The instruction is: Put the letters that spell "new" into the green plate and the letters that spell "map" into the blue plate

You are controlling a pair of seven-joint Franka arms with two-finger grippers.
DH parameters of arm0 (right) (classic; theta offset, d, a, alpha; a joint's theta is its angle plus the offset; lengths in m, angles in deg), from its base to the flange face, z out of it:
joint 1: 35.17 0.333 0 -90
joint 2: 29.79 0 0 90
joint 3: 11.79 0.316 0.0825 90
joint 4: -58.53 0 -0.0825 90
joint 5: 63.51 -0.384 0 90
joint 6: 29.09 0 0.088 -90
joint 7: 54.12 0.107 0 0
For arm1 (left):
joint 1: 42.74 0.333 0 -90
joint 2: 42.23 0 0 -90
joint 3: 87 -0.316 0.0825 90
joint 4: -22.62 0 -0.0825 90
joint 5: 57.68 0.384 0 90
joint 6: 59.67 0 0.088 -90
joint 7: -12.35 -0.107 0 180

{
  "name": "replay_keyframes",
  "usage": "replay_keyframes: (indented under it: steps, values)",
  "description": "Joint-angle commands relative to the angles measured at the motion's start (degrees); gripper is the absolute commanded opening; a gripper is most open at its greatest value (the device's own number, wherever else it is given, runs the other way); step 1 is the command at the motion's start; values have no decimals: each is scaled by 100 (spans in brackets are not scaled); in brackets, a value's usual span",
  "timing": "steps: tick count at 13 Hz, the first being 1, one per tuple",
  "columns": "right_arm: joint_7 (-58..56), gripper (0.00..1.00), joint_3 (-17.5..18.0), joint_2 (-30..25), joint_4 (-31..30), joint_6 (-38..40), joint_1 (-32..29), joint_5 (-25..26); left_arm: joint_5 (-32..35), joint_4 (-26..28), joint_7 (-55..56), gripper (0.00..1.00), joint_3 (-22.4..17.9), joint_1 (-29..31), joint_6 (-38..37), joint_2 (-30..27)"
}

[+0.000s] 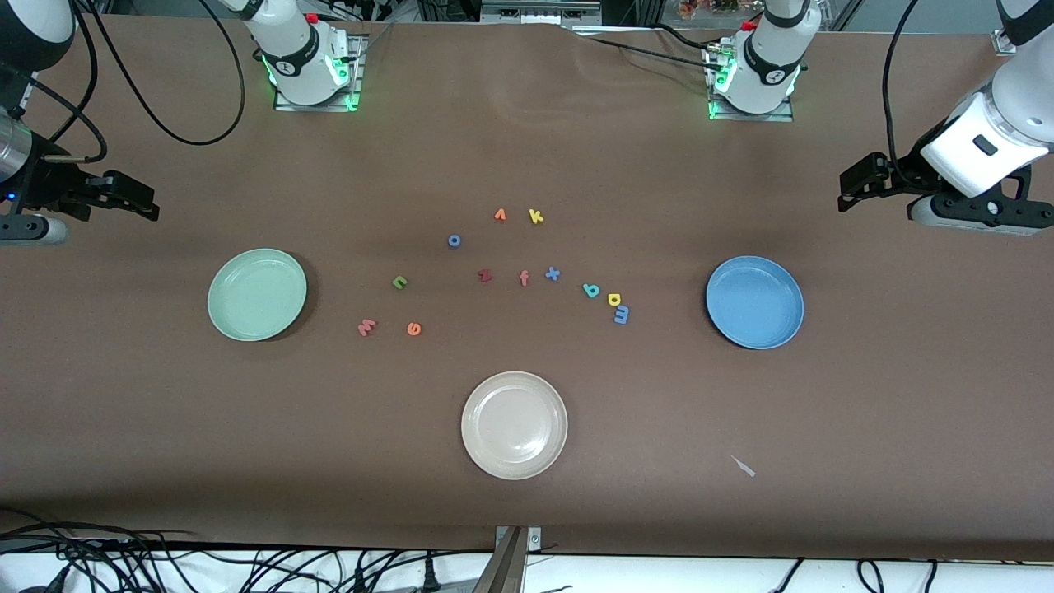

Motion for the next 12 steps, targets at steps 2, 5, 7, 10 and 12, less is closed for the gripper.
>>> replay_keyframes:
  steps: [2, 5, 7, 10, 12]
  values:
    - [-29, 100, 22, 30, 85, 85, -37, 37, 18, -12, -108, 100, -12, -1, -101, -56]
    - [-29, 100, 22, 30, 85, 76, -37, 37, 18, -12, -46, 100, -12, -54, -101, -56]
    - [-20, 100, 22, 30, 94, 76, -28, 55, 18, -12, -20, 100, 32, -81, -101, -56]
    - [-3, 100, 31, 30, 103, 76, -28, 37, 89, -30, 6, 100, 32, -72, -92, 23]
    - [6, 100, 31, 30, 94, 85, -28, 37, 88, -38, 16, 100, 32, -45, -31, 259]
